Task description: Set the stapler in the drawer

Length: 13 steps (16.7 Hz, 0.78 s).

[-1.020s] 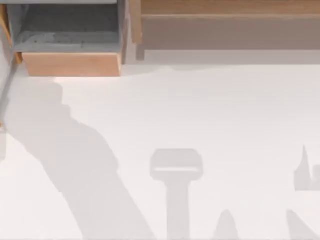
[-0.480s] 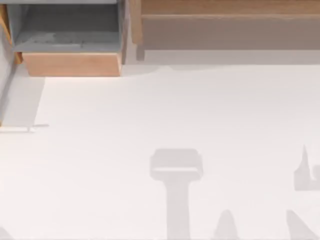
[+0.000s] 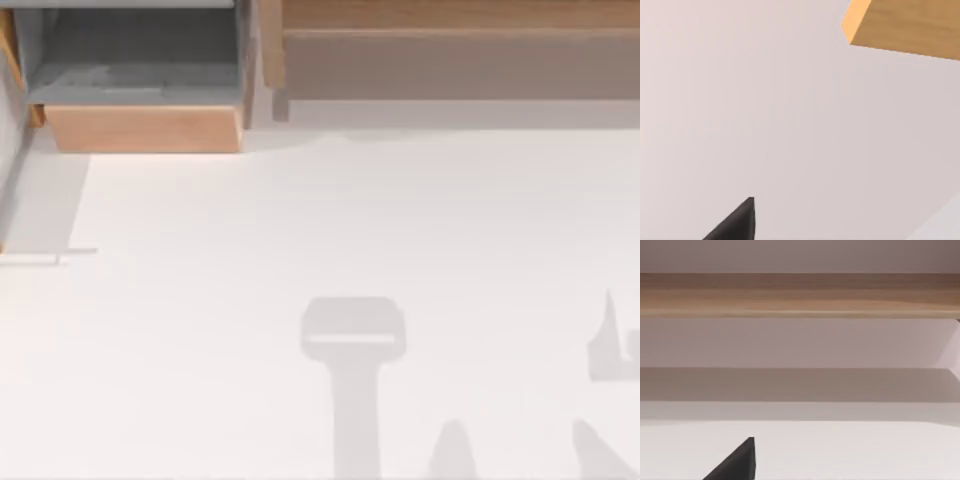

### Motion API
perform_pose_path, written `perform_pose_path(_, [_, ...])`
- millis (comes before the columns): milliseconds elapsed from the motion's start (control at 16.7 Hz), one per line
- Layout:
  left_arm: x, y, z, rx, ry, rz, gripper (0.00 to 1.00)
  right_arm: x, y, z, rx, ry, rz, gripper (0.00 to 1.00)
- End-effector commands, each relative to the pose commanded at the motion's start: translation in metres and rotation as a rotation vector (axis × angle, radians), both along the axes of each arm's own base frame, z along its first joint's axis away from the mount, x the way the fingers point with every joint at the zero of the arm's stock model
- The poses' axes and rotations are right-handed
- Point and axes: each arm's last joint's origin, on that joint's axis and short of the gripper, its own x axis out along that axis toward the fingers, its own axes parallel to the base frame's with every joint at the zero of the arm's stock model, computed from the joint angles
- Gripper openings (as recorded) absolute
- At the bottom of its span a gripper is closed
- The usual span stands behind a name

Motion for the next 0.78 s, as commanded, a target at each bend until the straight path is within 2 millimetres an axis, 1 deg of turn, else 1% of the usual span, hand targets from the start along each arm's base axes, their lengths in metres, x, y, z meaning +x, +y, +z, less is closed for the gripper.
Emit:
perform_pose_path(120, [-0.011, -0.022, -0.013, 0.073, -0.053, -0.083, 1.00, 0.000, 0.000, 0.000, 0.000, 0.000, 0.000, 1.00])
perform_pose_path(240, [-0.018, -0.044, -0.020, 0.135, -0.111, -0.171, 1.00, 0.000, 0.000, 0.000, 0.000, 0.000, 0.000, 1.00])
perform_pose_path(480, [-0.027, -0.083, -0.023, 0.221, -0.217, -0.337, 1.00, 0.000, 0.000, 0.000, 0.000, 0.000, 0.000, 1.00])
perform_pose_path(660, [-0.029, -0.099, -0.022, 0.248, -0.264, -0.414, 1.00, 0.000, 0.000, 0.000, 0.000, 0.000, 0.000, 1.00])
perform_pose_path(780, [-0.030, -0.102, -0.022, 0.252, -0.272, -0.428, 1.00, 0.000, 0.000, 0.000, 0.000, 0.000, 0.000, 1.00])
